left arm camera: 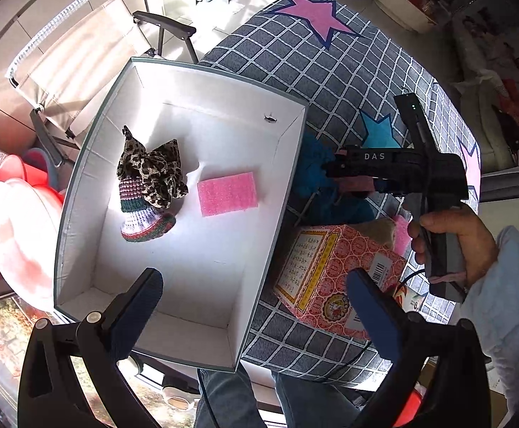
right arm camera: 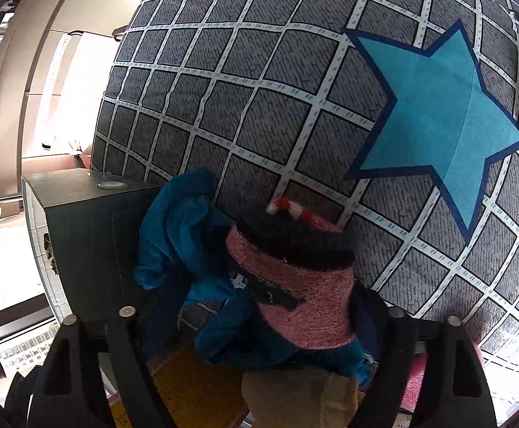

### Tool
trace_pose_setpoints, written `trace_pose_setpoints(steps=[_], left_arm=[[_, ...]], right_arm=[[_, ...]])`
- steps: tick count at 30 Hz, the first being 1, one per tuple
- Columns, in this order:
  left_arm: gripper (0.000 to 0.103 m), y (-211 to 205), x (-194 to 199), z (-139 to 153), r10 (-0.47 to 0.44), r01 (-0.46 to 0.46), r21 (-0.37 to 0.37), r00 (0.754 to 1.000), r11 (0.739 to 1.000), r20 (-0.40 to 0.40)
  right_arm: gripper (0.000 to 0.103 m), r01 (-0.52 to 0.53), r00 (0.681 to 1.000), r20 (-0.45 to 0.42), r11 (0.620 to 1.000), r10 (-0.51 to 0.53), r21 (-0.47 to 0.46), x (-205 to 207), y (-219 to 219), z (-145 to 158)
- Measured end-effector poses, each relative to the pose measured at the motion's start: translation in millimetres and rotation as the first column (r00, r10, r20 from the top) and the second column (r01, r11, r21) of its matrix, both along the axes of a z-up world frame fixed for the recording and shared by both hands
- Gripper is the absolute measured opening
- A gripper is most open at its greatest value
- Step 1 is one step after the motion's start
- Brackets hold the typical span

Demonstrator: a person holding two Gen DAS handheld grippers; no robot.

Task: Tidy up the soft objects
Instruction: 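Grasp the white polka-dot scrunchie with the left tool while the right tool grasps the pink knit sock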

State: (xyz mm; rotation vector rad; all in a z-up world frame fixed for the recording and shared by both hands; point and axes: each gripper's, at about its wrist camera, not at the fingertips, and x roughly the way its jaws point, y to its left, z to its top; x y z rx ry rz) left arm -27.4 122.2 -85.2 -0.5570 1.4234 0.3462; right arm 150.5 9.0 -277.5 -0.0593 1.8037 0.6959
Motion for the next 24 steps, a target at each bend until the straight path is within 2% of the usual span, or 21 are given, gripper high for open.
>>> trace_pose_setpoints(steps=[3, 8, 14, 17, 21, 24], left_arm=[[0.103, -6, 8, 1, -0.024, 0.024, 0.002, 1.000, 1.000, 0.004], [0.103, -18, 29, 2, -0.074, 0.074, -0.010, 0.997, 0.997, 0.021], [0.103, -47, 61, 8, -0.165, 0.167, -0.037, 0.985, 0.985, 0.056], [0.103, -67, 80, 6, -0.195, 0.199, -0.070, 0.979, 0.978, 0.055], [0.103, -100, 112, 1, -0.161, 0.168, -0.180, 0.986, 0.969, 0.053], [0.103, -133, 146, -6, -0.157, 0.167, -0.187, 0.985, 0.968, 0.067]], right_arm=[[0.025, 0.055, 0.998, 0.009, 0.998, -0.055, -0.002, 3, -25, 3], [0.025, 0.192, 0.974, 0.129, 0.981, -0.186, -0.037, 14, -103, 30], [0.025, 0.388, 0.917, 0.152, 0.915, -0.370, -0.115, 12, -216, 40], [0.025, 0.451, 0.890, 0.149, 0.877, -0.430, -0.165, -2, -260, 37], [0.025, 0.506, 0.862, 0.152, 0.834, -0.483, -0.221, -30, -311, 29], [0.025, 0.521, 0.853, 0.167, 0.825, -0.494, -0.218, -45, -330, 25]])
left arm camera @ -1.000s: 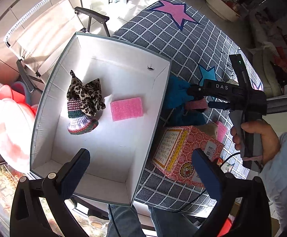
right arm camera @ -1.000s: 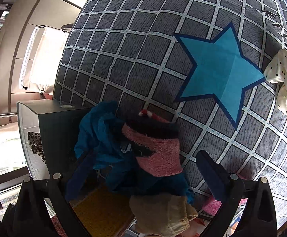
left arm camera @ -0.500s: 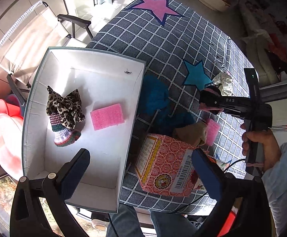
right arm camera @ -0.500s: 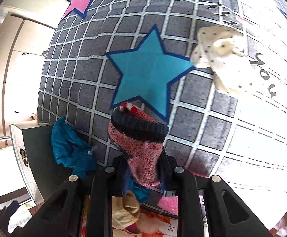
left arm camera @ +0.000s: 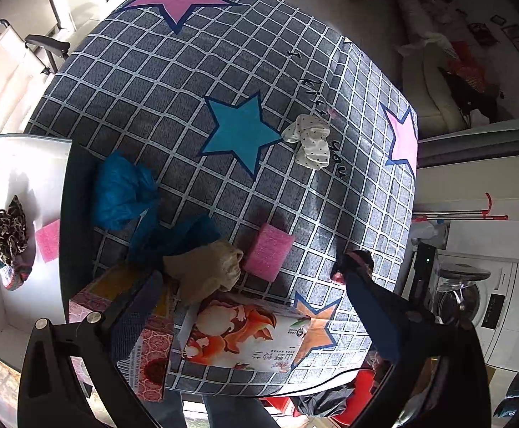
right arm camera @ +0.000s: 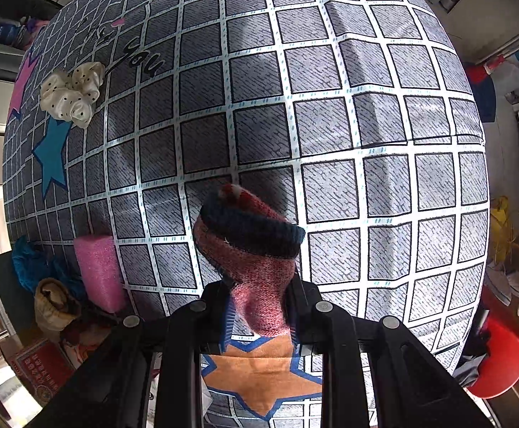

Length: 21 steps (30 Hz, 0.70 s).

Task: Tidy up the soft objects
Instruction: 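Grasp the white polka-dot scrunchie with the left tool while the right tool grasps the pink knit sock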

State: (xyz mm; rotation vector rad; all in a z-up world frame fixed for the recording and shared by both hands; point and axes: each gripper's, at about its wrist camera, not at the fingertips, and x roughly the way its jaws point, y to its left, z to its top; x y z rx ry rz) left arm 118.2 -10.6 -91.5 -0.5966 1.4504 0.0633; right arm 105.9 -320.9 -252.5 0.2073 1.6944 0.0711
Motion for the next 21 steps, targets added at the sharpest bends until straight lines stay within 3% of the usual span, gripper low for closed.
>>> trace_pose_setpoints(steps=[2, 5, 9, 16, 19, 21], left_arm=[[0.103, -24, 28, -11, -0.024, 0.024, 0.030, 1.000, 0.999, 0.017], [0.103, -55, 66, -38, -0.053, 0.053, 0.059, 0.999, 0.997, 0.011], [0.103, -80, 112, -72, -0.056, 0.055, 0.131, 0.998, 0.990, 0.001], [0.103, -102, 172, -127, -0.078, 0.085, 0.287, 0.996, 0.954, -0.034], [0.098, -100, 181, -155, -0.061, 0.089, 0.283, 0.992, 0.955, -0.107], [0.088, -95, 181, -170, -0.041, 0.080, 0.257, 0.987, 0.963, -0.154]], right_arm=[[0.030, -0.015, 1.000, 0.015, 1.000, 0.014, 0.014, -3, -3, 1], [0.054, -0.039, 0.998, 0.054, 0.999, 0.038, 0.017, -3, -1, 3], [0.055, -0.068, 0.993, 0.097, 0.998, 0.067, 0.005, 5, 7, 4], [0.055, -0.099, 0.985, 0.142, 0.995, 0.102, -0.027, 25, 21, 0], [0.055, -0.091, 0.986, 0.140, 0.996, 0.091, -0.005, 40, 9, -4], [0.055, -0.098, 0.985, 0.141, 0.995, 0.097, 0.004, 50, 6, -5]])
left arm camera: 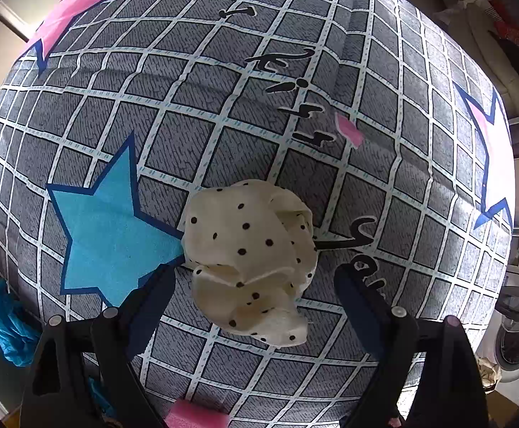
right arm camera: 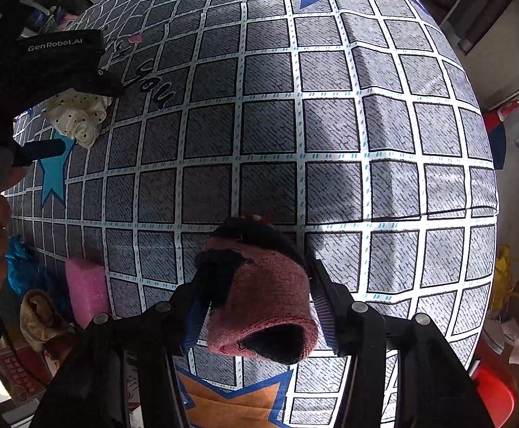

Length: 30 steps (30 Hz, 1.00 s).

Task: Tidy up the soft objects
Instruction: 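Grasp the white polka-dot scrunchie with the left tool while the right tool grasps the pink knit sock, then lift the polka-dot scrunchie and pink knit sock and carry both over the white box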

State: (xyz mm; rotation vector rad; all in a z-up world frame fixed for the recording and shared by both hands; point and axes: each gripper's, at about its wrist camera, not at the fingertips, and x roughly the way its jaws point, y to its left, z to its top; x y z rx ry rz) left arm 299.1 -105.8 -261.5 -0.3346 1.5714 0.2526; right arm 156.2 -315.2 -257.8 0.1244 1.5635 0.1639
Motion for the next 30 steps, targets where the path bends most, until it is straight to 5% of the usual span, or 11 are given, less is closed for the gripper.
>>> trace_pose_setpoints(steps=[4, 5, 7, 9, 18, 30], left_arm=[[0.081, -3, 3, 2, -0.037, 0.036, 0.038, 0.999, 0.999, 0.021], [0.070, -3, 3, 4, -0.049, 0.048, 0.041, 0.998, 0.998, 0.031], [0.048, -4, 4, 9, -0.073, 0.071, 0.032, 0.996, 0.997, 0.050], [0.025, -4, 3, 13, -0.095, 0.095, 0.003, 0.993, 0.995, 0.063], [0.021, -18, -47, 78, -0.210, 0.215, 0.001, 0.954, 0.977, 0.216], [0.022, -22, -163, 157, -0.312, 0.351, -0.079, 0.899, 0.933, 0.308]], right_arm=[[0.055, -0.070, 0.997, 0.034, 0.998, 0.070, -0.006, 24, 10, -4], [0.053, -0.089, 0.995, 0.037, 0.996, 0.090, -0.010, 28, 13, -3], [0.032, -0.117, 0.993, 0.030, 0.993, 0.117, 0.002, 32, 20, -1], [0.031, -0.116, 0.993, 0.028, 0.993, 0.116, 0.015, 36, 26, 4], [0.029, -0.123, 0.991, 0.064, 0.991, 0.120, 0.054, 40, 41, 38], [0.028, -0.124, 0.989, 0.092, 0.989, 0.117, 0.074, -29, 59, 76]])
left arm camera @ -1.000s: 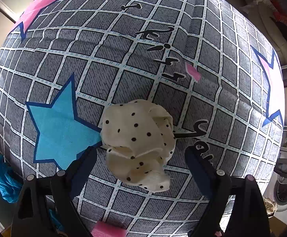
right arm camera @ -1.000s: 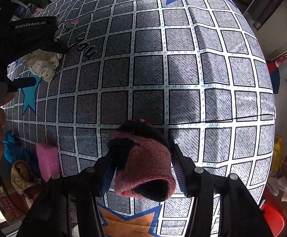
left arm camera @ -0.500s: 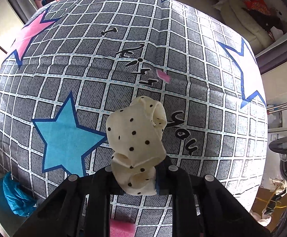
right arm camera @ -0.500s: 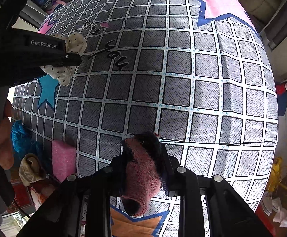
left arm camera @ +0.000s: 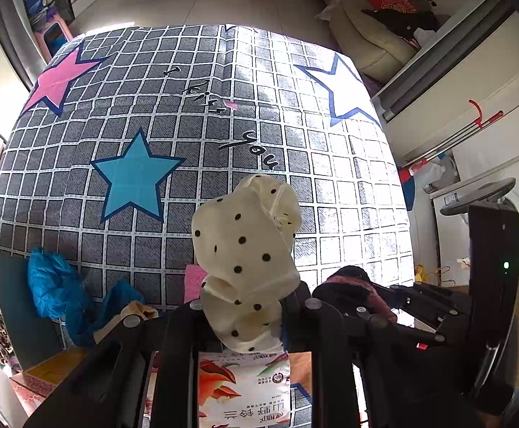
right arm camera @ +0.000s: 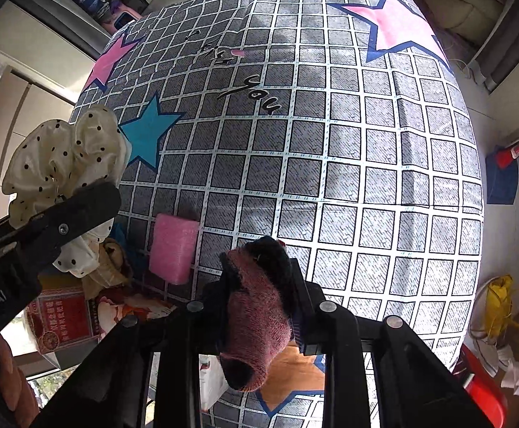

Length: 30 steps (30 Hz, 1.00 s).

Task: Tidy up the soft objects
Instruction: 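Lift the polka-dot scrunchie and pink knit sock and carry both over the white box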

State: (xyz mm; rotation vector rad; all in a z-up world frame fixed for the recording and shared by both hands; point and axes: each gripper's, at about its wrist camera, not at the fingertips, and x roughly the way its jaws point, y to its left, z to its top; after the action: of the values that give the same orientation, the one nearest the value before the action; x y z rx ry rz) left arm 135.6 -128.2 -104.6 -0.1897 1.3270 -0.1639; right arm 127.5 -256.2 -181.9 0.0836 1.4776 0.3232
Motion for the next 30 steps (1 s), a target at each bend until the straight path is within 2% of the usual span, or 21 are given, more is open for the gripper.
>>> trace_pose_setpoints(steps=[6, 11, 17, 22, 25, 30], left_arm=[[0.022, 16, -61, 36, -0.071, 0.072, -0.007, 0.997, 0.997, 0.037], [0.022, 47, -102, 60, -0.072, 0.072, -0.001, 0.996, 0.997, 0.058], [0.022, 93, -141, 84, -0.014, 0.012, 0.022, 0.996, 1.000, 0.092], [0.022, 130, -170, 101, 0.069, -0.081, 0.070, 0.986, 0.994, 0.153], [0.022, 149, -183, 103, 0.110, -0.131, 0.111, 0.978, 0.985, 0.177], [0.022, 178, -202, 96, 0.167, -0.193, 0.148, 0.971, 0.970, 0.172]], right_arm=[[0.028, -0.055, 0.998, 0.006, 0.998, 0.055, -0.002, -40, 24, 24], [0.028, -0.093, 0.995, 0.020, 0.996, 0.093, 0.006, -74, 43, 47], [0.029, -0.140, 0.989, 0.047, 0.989, 0.138, 0.037, -103, 78, 73], [0.029, -0.215, 0.974, 0.090, 0.975, 0.210, 0.052, -115, 118, 94], [0.029, -0.256, 0.962, 0.114, 0.965, 0.248, 0.061, -119, 144, 104], [0.029, -0.338, 0.935, 0.138, 0.939, 0.327, 0.065, -134, 183, 115]])
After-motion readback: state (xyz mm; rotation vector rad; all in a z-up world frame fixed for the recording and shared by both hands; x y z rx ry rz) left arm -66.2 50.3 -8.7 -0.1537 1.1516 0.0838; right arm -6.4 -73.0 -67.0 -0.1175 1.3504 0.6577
